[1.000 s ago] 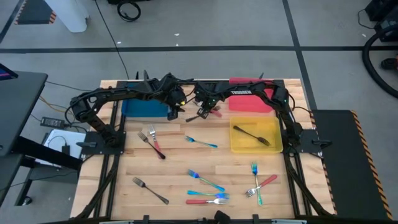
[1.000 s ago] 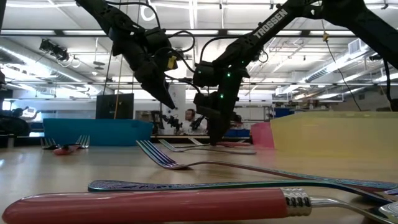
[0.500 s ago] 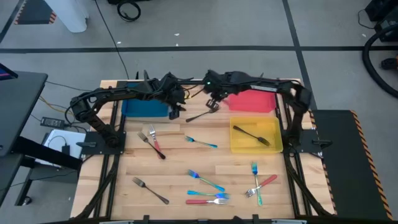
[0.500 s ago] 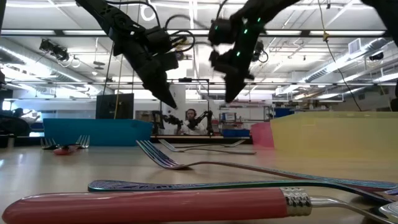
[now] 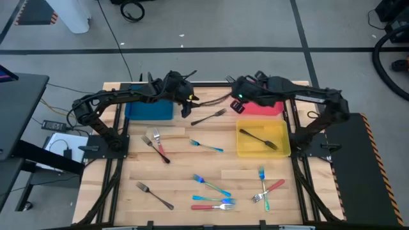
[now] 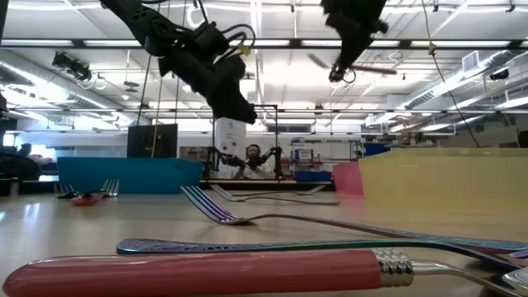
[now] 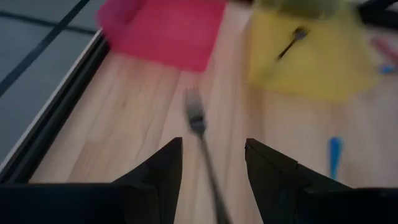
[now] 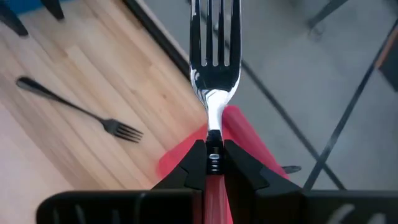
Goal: Sort silverware by color (type)
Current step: Put the red fork into the blue bin
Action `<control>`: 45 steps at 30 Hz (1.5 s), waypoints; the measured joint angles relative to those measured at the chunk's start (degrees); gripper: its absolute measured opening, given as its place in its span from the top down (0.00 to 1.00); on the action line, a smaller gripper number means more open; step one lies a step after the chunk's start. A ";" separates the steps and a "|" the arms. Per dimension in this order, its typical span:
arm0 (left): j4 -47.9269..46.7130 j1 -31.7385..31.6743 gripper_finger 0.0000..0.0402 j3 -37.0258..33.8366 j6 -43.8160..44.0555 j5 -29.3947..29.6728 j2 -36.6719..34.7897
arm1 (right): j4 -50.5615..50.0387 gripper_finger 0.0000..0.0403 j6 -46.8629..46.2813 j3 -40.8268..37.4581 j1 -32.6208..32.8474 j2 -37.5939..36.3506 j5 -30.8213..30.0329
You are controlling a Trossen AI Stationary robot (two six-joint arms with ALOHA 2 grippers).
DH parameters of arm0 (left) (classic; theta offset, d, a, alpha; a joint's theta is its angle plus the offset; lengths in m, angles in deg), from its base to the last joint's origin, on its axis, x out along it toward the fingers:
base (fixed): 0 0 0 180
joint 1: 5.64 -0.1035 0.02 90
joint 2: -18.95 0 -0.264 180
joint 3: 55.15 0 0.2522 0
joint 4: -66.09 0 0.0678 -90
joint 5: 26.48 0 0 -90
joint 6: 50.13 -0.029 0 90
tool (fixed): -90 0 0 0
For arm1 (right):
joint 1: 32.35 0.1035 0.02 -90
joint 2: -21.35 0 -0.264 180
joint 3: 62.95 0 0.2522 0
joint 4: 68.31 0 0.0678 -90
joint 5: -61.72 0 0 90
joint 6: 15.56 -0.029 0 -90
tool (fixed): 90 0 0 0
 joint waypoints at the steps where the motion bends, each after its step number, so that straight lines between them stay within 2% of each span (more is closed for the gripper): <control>1: 1.10 0.11 0.57 0.00 0.62 -1.58 0.00 | -0.26 0.90 -1.16 0.00 1.36 -0.54 -1.51; 5: 5.92 1.91 0.57 0.00 1.06 -6.65 0.00 | -0.82 0.90 -4.72 0.00 6.88 -0.55 -7.30; 9: 10.40 4.76 0.57 0.00 1.04 -7.40 0.00 | 0.72 0.90 -6.43 -1.75 11.58 0.43 -12.42; 15: 13.82 7.60 0.57 0.00 0.65 -7.43 0.00 | 4.36 0.90 -14.01 -11.38 17.10 0.37 -19.81; 19: 16.66 8.14 0.57 0.00 1.99 -7.40 0.60 | 13.79 0.90 -17.30 -19.34 19.99 0.35 -23.58; 25: 23.51 8.92 0.57 -0.02 8.30 -7.12 2.45 | 37.12 0.90 -8.11 -27.30 20.98 0.50 -23.51; 29: 26.37 9.83 0.57 0.00 9.81 -6.62 3.19 | 45.68 0.90 -2.28 -28.58 20.58 0.50 -22.68; 35: 29.46 11.36 0.57 0.00 11.06 -5.83 3.19 | 49.98 0.90 0.41 -28.59 19.73 0.50 -20.43; 40: 29.81 12.24 0.57 0.00 12.09 2.37 3.19 | 50.54 0.90 0.76 -28.59 19.69 0.53 -19.01; 45: 30.22 12.19 0.57 -0.01 12.11 3.61 3.19 | 50.54 0.90 0.73 -28.59 19.60 0.53 -17.09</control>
